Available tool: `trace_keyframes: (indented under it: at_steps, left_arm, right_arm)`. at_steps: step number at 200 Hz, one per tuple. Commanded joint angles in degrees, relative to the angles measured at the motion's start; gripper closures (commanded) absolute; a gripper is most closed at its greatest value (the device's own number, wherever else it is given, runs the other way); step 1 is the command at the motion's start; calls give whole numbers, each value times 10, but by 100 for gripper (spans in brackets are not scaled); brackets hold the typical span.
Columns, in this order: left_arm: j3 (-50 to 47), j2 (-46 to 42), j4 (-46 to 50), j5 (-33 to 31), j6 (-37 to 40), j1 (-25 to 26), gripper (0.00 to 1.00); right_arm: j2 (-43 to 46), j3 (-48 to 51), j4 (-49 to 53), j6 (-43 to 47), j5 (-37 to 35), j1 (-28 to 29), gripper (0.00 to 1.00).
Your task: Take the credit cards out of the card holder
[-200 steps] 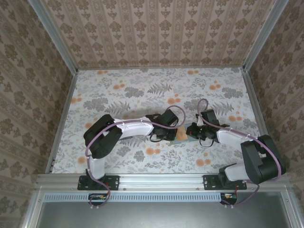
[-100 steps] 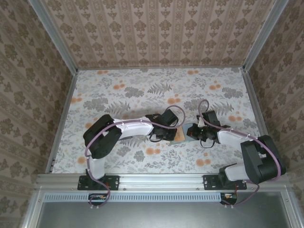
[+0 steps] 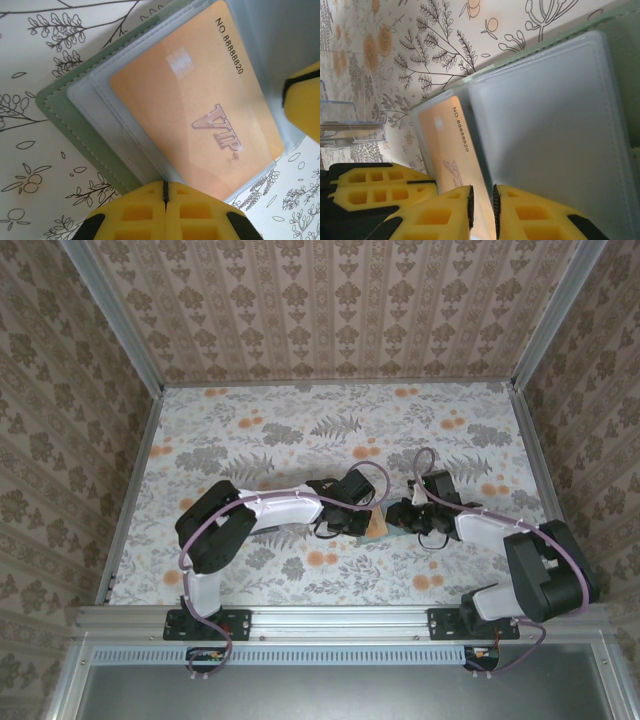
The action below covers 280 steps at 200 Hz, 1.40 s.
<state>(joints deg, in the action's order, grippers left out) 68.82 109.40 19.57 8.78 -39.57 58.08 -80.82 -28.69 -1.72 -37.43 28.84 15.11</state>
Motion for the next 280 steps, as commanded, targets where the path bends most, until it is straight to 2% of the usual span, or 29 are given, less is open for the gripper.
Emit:
trace_keyframes:
  at_steps: [1, 50, 88, 115, 141, 166, 183, 249, 280]
  left_arm:
    - [1, 18, 27, -8, 11, -5, 100]
    - [-4, 20, 21, -4, 9, -5, 100]
    - [-6, 20, 18, -3, 9, -5, 100]
    - [-7, 20, 18, -1, 10, -5, 100]
    - [-7, 21, 17, 0, 10, -5, 100]
    - [-7, 21, 16, 1, 12, -5, 100]
    - [-7, 21, 18, 0, 13, -5, 100]
    - [-23, 13, 26, 5, 28, -16, 100]
    - [-32, 9, 30, 8, 41, -21, 100]
  right_arm:
    - [-22, -17, -14, 8, 14, 8, 77]
    - [-40, -24, -19, 9, 20, 13, 78]
    - [-40, -19, -20, 9, 23, 14, 85]
    - [-39, -17, -20, 6, 23, 14, 84]
    - [-41, -13, -24, 5, 30, 13, 80]
    - [-49, -13, -30, 3, 36, 14, 87]
    - [-47, -13, -25, 3, 29, 13, 100]
    - [29, 5, 13, 4, -37, 0, 100]
    - [40, 6, 22, 6, -41, -4, 100]
